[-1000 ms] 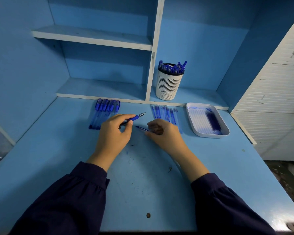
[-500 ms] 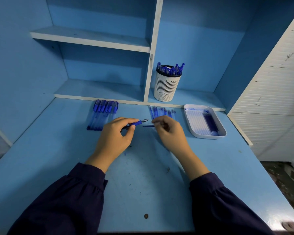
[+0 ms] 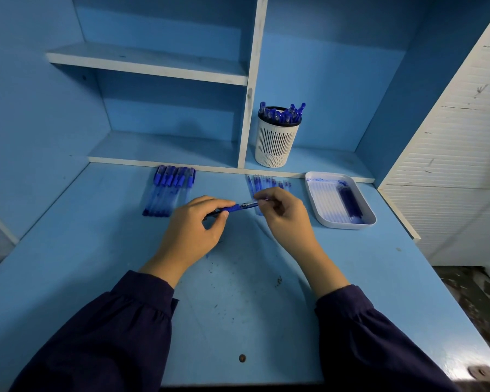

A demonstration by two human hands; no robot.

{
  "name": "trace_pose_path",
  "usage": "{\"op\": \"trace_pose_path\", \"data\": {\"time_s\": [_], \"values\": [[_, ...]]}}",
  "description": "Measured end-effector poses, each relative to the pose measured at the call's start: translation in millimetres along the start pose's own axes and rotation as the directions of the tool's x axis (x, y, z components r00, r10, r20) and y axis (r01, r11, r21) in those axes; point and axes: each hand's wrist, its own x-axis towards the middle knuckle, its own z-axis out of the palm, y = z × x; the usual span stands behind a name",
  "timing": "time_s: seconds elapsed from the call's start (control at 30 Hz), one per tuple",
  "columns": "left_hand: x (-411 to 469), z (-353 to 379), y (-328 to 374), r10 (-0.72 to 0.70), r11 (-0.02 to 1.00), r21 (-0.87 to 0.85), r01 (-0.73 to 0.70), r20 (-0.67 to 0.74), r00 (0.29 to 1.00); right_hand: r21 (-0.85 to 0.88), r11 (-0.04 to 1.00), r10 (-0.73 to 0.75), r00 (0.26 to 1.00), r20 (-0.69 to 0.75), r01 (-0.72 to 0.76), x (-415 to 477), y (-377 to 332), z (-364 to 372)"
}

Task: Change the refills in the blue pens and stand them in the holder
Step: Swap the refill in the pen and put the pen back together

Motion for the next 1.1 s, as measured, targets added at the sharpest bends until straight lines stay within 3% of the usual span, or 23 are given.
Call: {"op": "trace_pose_path", "data": {"time_s": [0.27, 0.5, 0.93, 1.1], "values": [[-1, -4, 1, 0.000, 0.994, -0.108, -0.002, -0.024, 1.000, 0.372, 0.927, 0.038, 0.998, 0.052, -0.054, -9, -7, 0], [-1, -5, -2, 0.004, 0.991, -0.133, -0.009, -0.037, 0.999, 0.417, 0.908, 0.023, 0.999, 0.029, -0.033, -16, -8, 3], [-1, -2, -2, 0.025, 0.995, -0.100, -0.028, -0.025, 0.999, 0.347, 0.938, 0.011, 1.000, 0.013, -0.015, -16, -5, 3], [2, -1, 0, 0.025, 0.995, -0.098, -0.029, -0.043, 0.999, 0.415, 0.909, 0.039, 0.999, 0.001, -0.036, -14, -10, 6]]}}
